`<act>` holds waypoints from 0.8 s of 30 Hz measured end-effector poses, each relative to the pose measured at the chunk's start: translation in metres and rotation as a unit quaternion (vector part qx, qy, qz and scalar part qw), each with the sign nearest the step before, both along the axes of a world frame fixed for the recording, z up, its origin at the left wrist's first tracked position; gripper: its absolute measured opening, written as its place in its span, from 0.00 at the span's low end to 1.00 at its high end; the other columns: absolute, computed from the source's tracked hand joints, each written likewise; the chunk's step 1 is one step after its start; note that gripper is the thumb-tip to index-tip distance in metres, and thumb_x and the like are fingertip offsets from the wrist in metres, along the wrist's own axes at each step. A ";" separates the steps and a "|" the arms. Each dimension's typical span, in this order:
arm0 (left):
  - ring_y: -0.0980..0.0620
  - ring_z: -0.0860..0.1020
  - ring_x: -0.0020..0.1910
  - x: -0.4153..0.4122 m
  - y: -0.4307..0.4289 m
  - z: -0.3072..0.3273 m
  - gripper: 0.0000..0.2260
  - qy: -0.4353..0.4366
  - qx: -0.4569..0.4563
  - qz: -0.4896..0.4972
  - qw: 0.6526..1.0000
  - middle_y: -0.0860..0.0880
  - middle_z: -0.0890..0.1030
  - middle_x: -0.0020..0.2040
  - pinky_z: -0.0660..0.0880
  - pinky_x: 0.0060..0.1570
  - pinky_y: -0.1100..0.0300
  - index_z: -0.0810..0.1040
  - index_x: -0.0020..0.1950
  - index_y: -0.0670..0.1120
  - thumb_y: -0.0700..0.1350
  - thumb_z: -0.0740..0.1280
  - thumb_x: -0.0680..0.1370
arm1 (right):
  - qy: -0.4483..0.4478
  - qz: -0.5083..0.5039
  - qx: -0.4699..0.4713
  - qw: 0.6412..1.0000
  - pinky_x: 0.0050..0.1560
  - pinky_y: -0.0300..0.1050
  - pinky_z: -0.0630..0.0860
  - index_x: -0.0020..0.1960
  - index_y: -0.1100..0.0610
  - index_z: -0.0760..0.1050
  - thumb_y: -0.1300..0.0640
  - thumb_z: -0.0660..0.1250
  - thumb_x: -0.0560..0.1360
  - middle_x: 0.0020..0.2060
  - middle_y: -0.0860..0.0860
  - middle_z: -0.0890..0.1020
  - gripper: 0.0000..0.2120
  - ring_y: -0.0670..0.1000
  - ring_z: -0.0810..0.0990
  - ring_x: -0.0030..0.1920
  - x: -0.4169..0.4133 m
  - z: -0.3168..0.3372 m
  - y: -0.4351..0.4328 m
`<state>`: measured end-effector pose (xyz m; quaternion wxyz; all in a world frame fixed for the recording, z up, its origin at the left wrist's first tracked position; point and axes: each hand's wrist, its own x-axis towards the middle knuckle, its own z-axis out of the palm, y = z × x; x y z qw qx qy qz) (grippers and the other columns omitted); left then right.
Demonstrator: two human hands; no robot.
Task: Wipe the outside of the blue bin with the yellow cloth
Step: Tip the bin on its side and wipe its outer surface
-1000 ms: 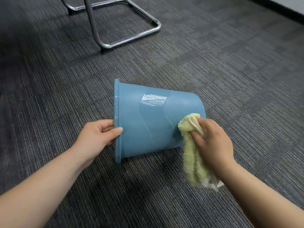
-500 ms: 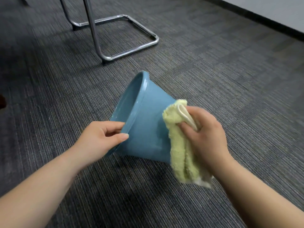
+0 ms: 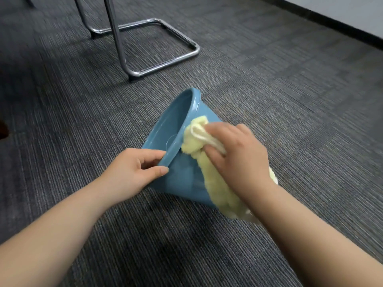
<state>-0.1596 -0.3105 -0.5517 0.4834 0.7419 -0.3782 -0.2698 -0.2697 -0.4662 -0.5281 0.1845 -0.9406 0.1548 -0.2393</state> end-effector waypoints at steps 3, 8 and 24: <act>0.70 0.77 0.34 -0.003 -0.006 0.004 0.22 -0.002 0.002 -0.011 1.000 0.68 0.81 0.33 0.69 0.34 0.78 0.79 0.36 0.65 0.34 0.65 0.72 | -0.023 -0.075 0.105 0.991 0.37 0.40 0.56 0.54 0.52 0.74 0.54 0.64 0.71 0.51 0.49 0.80 0.12 0.55 0.73 0.48 0.003 -0.009 -0.015; 0.70 0.77 0.33 -0.005 -0.001 0.001 0.23 -0.011 0.015 0.007 1.000 0.69 0.81 0.33 0.69 0.33 0.78 0.78 0.35 0.68 0.36 0.66 0.71 | -0.034 0.003 -0.023 0.999 0.35 0.41 0.68 0.51 0.55 0.76 0.52 0.62 0.68 0.49 0.51 0.82 0.14 0.56 0.76 0.40 -0.004 -0.007 -0.002; 0.54 0.77 0.39 -0.009 0.001 0.048 0.12 -0.290 0.069 0.047 0.953 0.54 0.82 0.38 0.76 0.42 0.49 0.72 0.48 0.60 0.50 0.61 0.67 | -0.073 -0.064 0.246 0.964 0.47 0.47 0.71 0.50 0.44 0.74 0.55 0.65 0.69 0.41 0.35 0.76 0.12 0.45 0.76 0.45 -0.026 -0.023 -0.027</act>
